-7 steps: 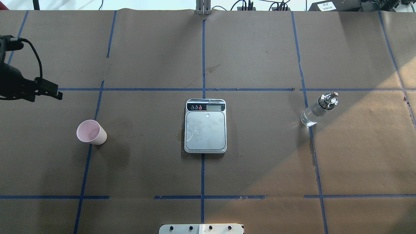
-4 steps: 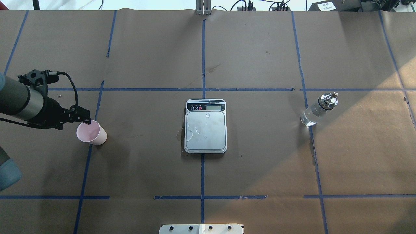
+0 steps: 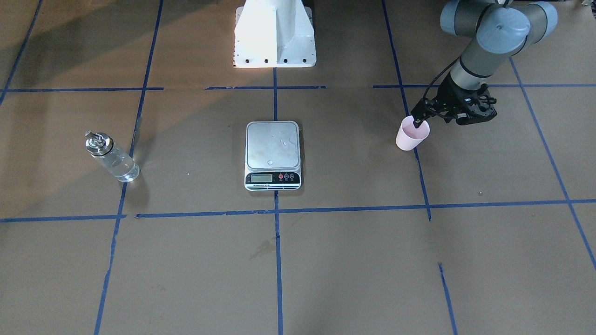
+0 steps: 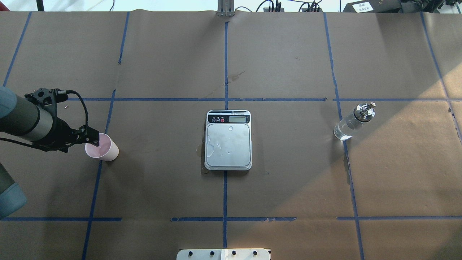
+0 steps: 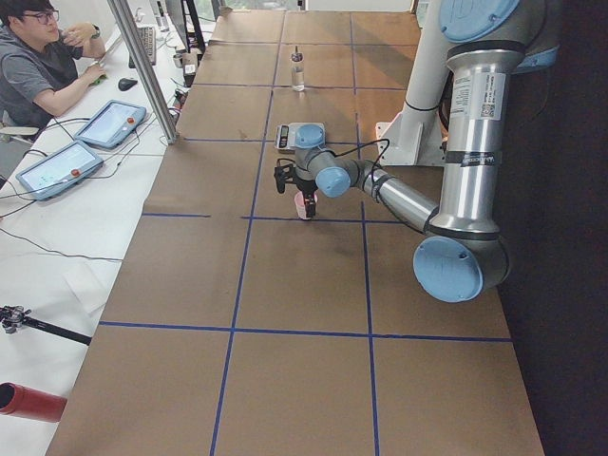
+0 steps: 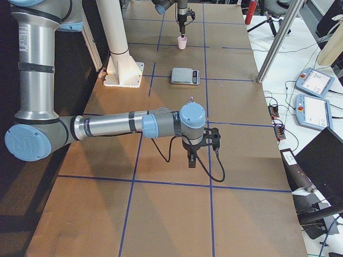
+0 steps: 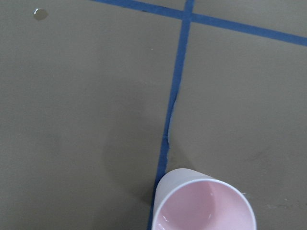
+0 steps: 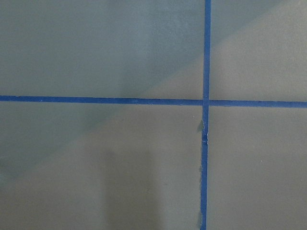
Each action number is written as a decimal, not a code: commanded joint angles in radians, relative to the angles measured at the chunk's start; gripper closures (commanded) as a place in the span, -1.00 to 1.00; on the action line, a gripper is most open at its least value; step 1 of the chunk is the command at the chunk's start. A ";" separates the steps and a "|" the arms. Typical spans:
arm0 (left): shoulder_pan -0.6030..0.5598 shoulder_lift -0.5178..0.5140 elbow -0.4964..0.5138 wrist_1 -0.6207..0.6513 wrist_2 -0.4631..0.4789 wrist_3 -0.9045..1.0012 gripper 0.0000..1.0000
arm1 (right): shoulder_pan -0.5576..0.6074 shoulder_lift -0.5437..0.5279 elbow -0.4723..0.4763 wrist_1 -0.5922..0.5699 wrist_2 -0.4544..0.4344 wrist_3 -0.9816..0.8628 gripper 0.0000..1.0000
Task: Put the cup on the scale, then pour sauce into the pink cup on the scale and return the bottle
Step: 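Lower the left gripper to the pink cup and grasp its rim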
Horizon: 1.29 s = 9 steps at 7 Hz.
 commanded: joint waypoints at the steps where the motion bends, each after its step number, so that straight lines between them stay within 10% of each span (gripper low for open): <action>1: 0.010 0.001 0.029 -0.027 -0.001 0.002 -0.93 | 0.000 0.002 0.000 0.000 0.001 0.000 -1.00; 3: 0.025 -0.001 0.033 -0.030 -0.002 0.000 -0.55 | 0.000 0.005 -0.003 0.000 -0.001 0.000 -1.00; 5: 0.030 -0.002 0.031 -0.030 -0.001 -0.003 0.99 | 0.000 0.008 -0.002 -0.002 -0.004 -0.001 -1.00; 9: -0.025 -0.007 -0.106 0.070 -0.002 -0.001 1.00 | 0.000 0.008 0.011 -0.002 0.001 0.000 -1.00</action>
